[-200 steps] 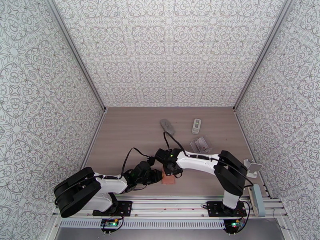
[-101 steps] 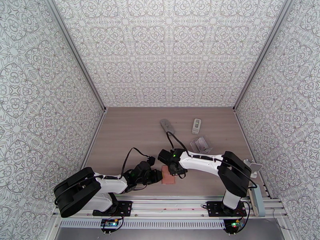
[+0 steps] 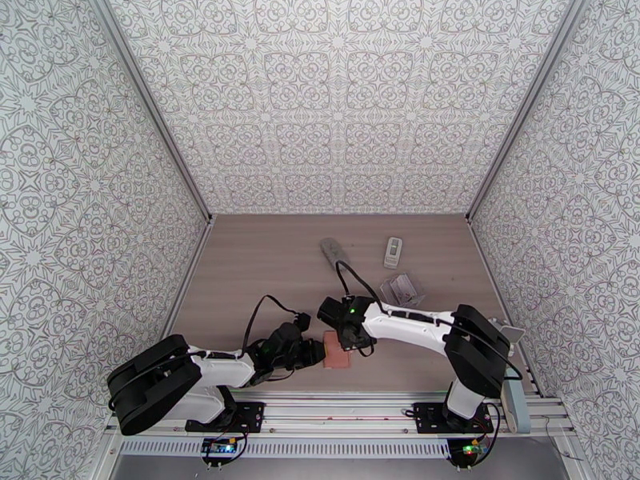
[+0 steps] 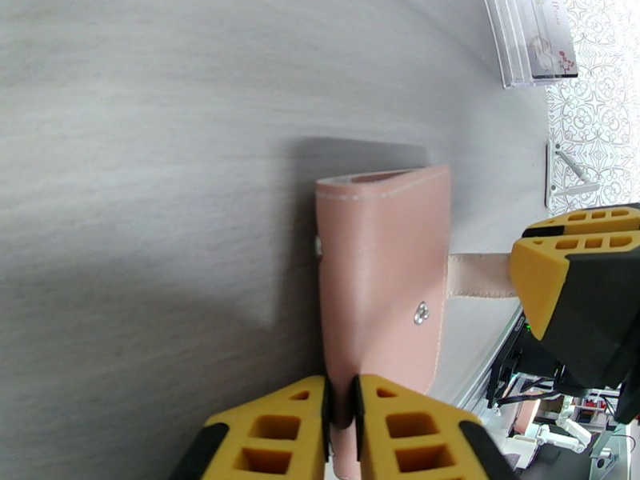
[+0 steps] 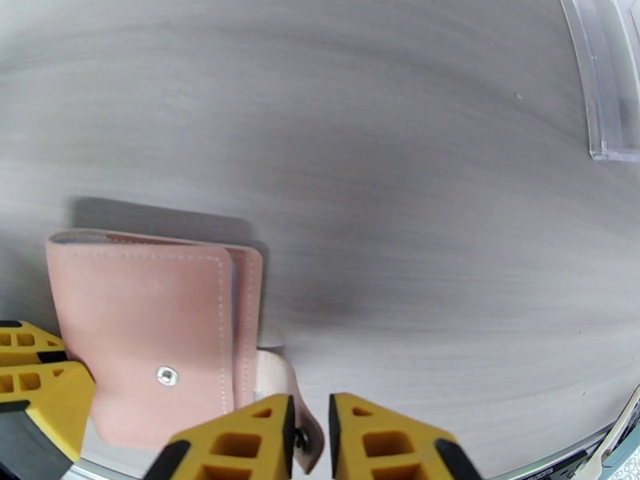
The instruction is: Put the credit cards into the card holder
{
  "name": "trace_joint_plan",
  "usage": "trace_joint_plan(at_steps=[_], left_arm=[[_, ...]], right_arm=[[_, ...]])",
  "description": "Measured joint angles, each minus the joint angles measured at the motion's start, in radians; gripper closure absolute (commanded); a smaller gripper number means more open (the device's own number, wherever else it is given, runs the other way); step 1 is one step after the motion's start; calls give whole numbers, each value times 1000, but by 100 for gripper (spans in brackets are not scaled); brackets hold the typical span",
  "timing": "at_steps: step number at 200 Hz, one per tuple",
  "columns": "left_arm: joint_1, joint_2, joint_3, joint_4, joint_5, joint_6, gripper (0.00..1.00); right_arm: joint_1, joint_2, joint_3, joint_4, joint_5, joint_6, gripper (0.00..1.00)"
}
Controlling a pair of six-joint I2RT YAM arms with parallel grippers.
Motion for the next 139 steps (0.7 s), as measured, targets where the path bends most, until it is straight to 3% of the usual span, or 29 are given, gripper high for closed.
trace_joint_plan(at_steps=[139], left_arm=[[-7, -3, 8, -19, -10, 0, 80]], right_arm=[[0, -21, -10, 27, -55, -7, 80]])
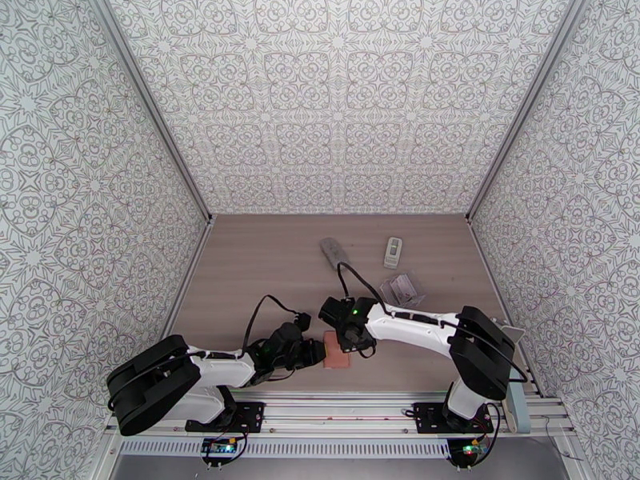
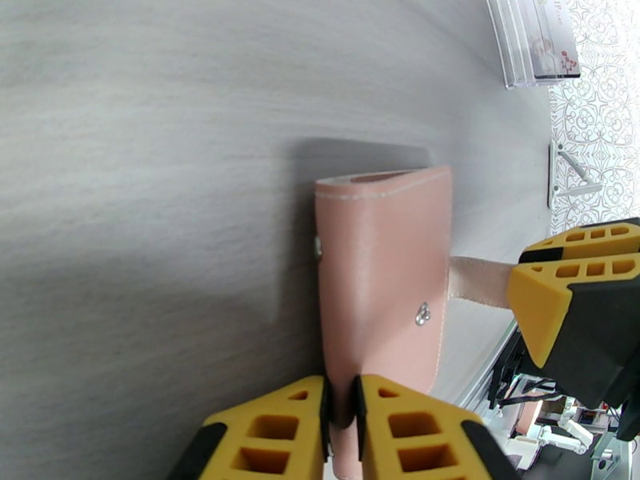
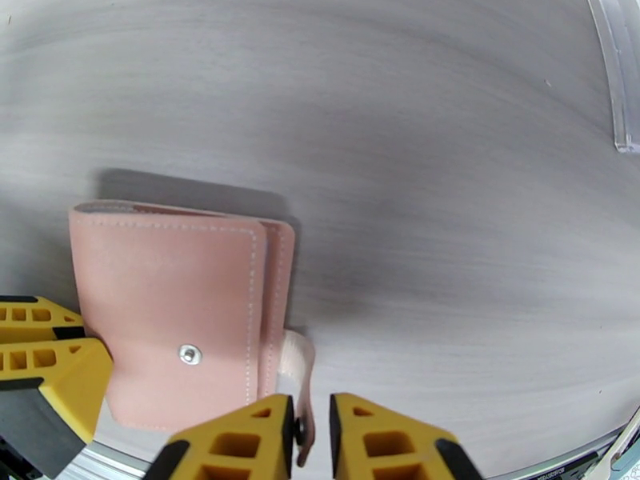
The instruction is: Put the credit cards into the card holder
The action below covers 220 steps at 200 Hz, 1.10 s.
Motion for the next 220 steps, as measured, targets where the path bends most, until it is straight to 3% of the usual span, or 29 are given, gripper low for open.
trace_joint_plan(at_steps=[33, 99, 136, 220], left_arm=[[0, 0, 2, -3, 0, 0, 79], [-7, -50, 43, -125, -18, 13, 60], [0, -193, 64, -330, -82, 47, 51], [116, -604, 51, -664, -140, 77, 46]], right_arm=[[0, 0, 0, 0, 0, 0, 86], [0, -26, 1, -11, -11, -16, 98], [0, -91, 6, -12, -55, -18, 99], [0, -252, 16, 60, -255, 9, 100]])
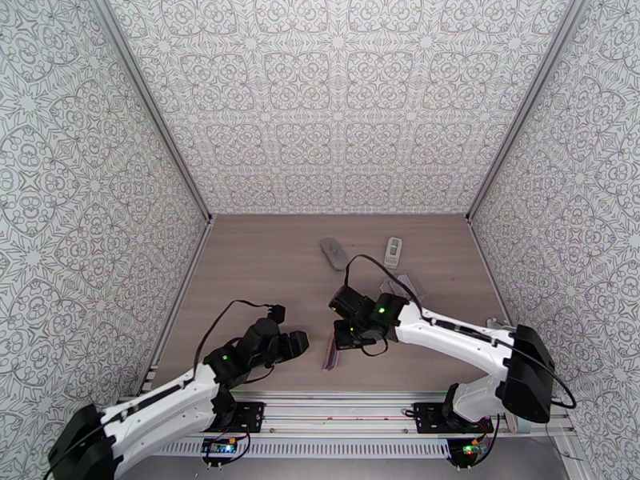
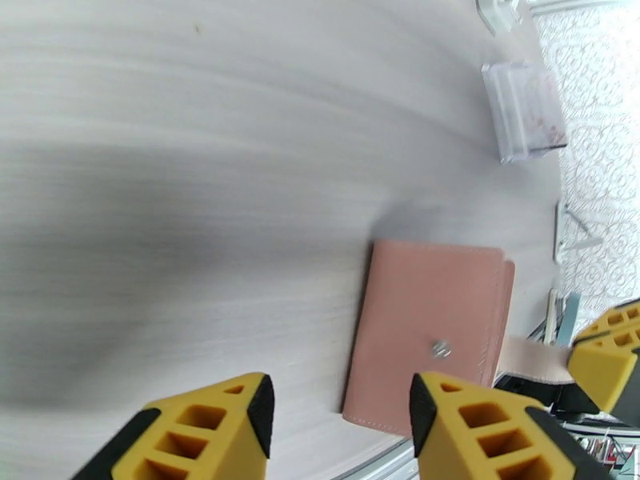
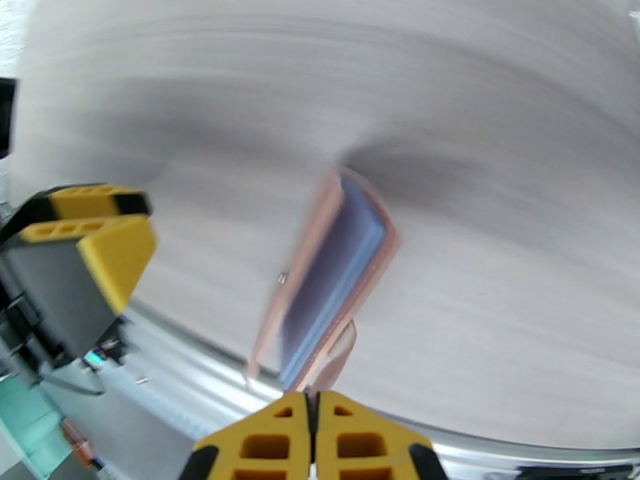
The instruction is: Put the credit cards into the card holder
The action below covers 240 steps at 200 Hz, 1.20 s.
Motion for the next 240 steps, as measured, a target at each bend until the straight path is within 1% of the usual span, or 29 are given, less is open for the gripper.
trace_joint_plan(at_steps=[31, 73, 119, 160, 183, 209, 240], left_arm=[[26, -72, -8, -60, 0, 3, 46], [33, -79, -9, -93, 1, 3, 45], [33, -79, -23, -96, 4, 3, 46], [33, -79, -31, -92, 13, 3, 51], [33, -75, -31, -76, 29, 3, 55], [23, -50, -31, -35, 45, 5, 60], [-7, 13, -31, 39, 62, 5, 63]], right_arm=[[0, -13, 0, 59, -61, 19, 100], [0, -13, 0, 124, -96, 34, 100], [0, -3, -2, 145, -100, 40, 100], [0, 4, -13, 154, -100, 41, 100], [-1, 4, -26, 158, -94, 40, 100], [-10, 4, -50, 160, -85, 40, 100], [-31, 3, -88, 163, -70, 40, 100]])
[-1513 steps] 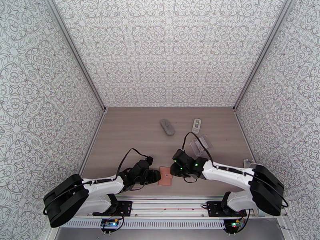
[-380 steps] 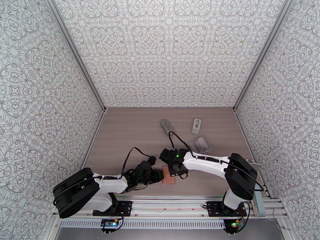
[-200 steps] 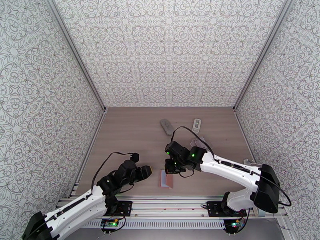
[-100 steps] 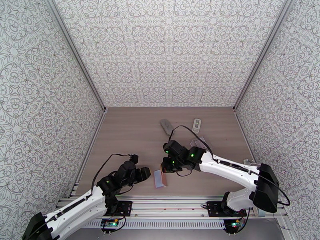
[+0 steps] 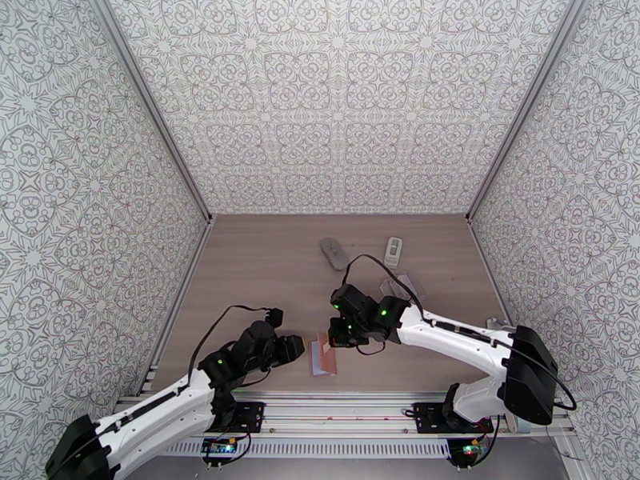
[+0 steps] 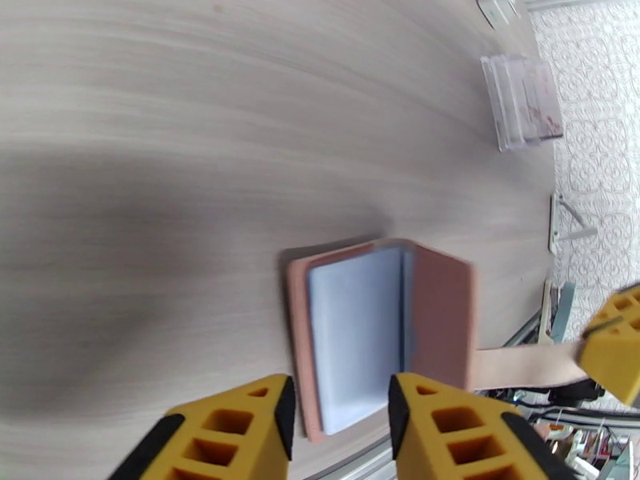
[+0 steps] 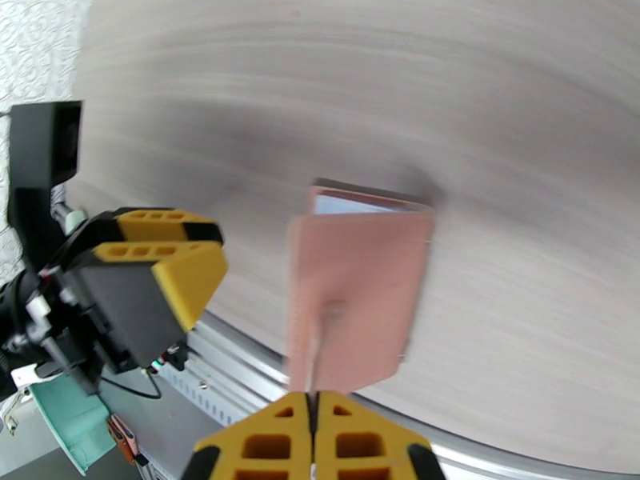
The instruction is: Put the credit cards into the card holder
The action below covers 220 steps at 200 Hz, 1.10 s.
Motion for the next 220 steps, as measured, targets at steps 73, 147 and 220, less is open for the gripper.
trace_joint_plan(at_steps=[73, 147, 220], left_arm=[[-66, 195, 28, 126, 2, 0, 65], [-105, 341, 80, 234, 4, 0, 69], [-114, 483, 92, 324, 27, -2, 70]], right_arm=[[-52, -34, -57, -70, 95, -30, 100], [-82, -34, -97, -126, 180, -64, 100], [-89, 10, -98, -134, 230, -77, 83]])
